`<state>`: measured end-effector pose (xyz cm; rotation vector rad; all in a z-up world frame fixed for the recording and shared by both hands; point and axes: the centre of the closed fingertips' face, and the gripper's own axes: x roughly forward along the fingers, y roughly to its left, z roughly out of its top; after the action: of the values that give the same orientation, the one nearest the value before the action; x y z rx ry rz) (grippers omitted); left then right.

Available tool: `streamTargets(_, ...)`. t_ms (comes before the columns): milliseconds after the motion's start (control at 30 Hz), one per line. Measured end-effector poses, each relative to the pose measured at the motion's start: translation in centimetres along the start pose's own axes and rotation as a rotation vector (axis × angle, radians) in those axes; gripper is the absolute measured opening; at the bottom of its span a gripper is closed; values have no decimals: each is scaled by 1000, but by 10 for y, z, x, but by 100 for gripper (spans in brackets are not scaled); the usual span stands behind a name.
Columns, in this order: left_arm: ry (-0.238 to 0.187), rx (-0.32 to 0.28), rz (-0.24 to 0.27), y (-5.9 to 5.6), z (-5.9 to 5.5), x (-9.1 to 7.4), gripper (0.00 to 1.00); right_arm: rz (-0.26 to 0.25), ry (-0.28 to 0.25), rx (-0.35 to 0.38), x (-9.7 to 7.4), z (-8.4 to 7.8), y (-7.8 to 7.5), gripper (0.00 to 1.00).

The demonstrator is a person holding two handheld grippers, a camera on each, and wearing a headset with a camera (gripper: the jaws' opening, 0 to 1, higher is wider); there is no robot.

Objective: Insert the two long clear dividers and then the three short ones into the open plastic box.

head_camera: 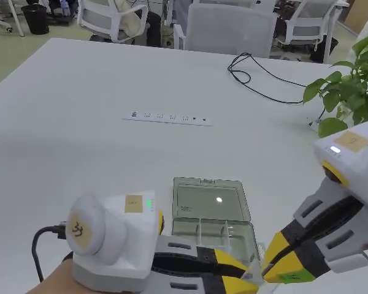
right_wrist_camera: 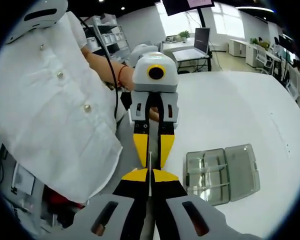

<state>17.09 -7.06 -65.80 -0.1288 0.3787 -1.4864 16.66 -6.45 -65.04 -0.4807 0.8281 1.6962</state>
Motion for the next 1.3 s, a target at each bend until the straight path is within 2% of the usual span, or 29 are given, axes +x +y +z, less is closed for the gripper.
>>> streamTargets(300,12,-12,61,12,-9,-8,21,-39,7,-2,-4,-3,-7,3)
streamTargets(467,31,-22,110,23,-18,-18,30,-75,27,1,-8,-11,-17,3)
streamTargets(767,64,-41,186,39,-37,-35,45,-157,85,3,-12,-29,-43,3)
streamTargets(867,74,-57,211,45,-44,-41,49,-186,104,8,-9,-40,-56,3)
streamTargets(967,83,-65,228,47,-48,-45,54,-207,125,7,-7,-52,-70,3)
streamTargets(1167,106,-68,253,53,-56,-52,61,-256,157,5,-2,-66,-88,3)
streamTargets(1300,107,-86,266,56,-61,-56,67,-288,198,-11,2,-77,-101,3)
